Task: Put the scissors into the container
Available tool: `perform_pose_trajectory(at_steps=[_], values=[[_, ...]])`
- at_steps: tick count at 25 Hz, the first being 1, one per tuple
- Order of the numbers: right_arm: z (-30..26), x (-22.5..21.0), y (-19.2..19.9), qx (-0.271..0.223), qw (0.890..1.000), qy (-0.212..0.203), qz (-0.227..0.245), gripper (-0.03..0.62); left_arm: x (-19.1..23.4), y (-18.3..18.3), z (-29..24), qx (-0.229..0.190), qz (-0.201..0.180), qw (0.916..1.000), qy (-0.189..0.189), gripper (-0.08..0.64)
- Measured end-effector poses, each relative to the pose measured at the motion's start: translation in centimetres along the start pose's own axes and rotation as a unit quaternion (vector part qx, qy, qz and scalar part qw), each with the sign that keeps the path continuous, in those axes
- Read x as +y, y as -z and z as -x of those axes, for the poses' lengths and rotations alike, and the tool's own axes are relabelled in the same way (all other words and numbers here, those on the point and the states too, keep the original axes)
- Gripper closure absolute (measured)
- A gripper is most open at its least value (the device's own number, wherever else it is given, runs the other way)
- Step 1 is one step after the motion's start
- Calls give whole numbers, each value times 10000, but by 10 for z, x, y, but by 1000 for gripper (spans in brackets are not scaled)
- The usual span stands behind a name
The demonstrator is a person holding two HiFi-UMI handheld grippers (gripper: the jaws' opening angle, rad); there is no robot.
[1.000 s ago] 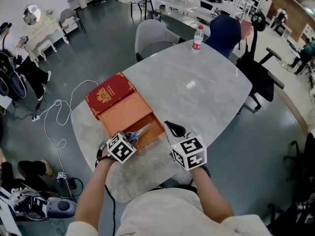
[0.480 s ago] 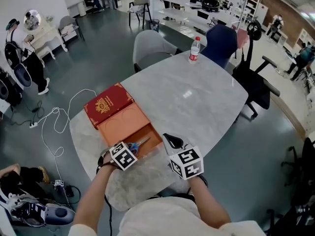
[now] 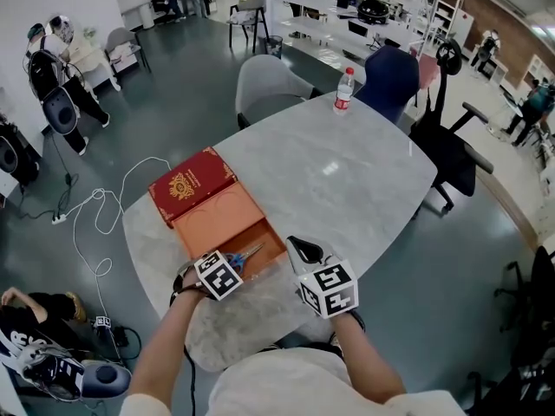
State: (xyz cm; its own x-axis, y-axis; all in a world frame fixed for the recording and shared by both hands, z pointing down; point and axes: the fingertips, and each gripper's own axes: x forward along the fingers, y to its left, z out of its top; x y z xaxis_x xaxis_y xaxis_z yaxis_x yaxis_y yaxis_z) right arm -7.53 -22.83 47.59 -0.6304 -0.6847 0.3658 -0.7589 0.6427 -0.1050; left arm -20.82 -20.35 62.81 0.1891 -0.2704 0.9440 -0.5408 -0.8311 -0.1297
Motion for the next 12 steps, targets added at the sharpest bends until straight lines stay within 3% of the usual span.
perform_pose_trajectory(at_steps=[6, 12], values=[[1, 1, 0, 2, 10000, -10, 4, 588, -1, 0, 0, -18, 65, 10000, 30, 474], [4, 4, -1, -1, 10000, -54, 23, 588, 7, -3, 9, -187, 145, 9996, -175, 457]])
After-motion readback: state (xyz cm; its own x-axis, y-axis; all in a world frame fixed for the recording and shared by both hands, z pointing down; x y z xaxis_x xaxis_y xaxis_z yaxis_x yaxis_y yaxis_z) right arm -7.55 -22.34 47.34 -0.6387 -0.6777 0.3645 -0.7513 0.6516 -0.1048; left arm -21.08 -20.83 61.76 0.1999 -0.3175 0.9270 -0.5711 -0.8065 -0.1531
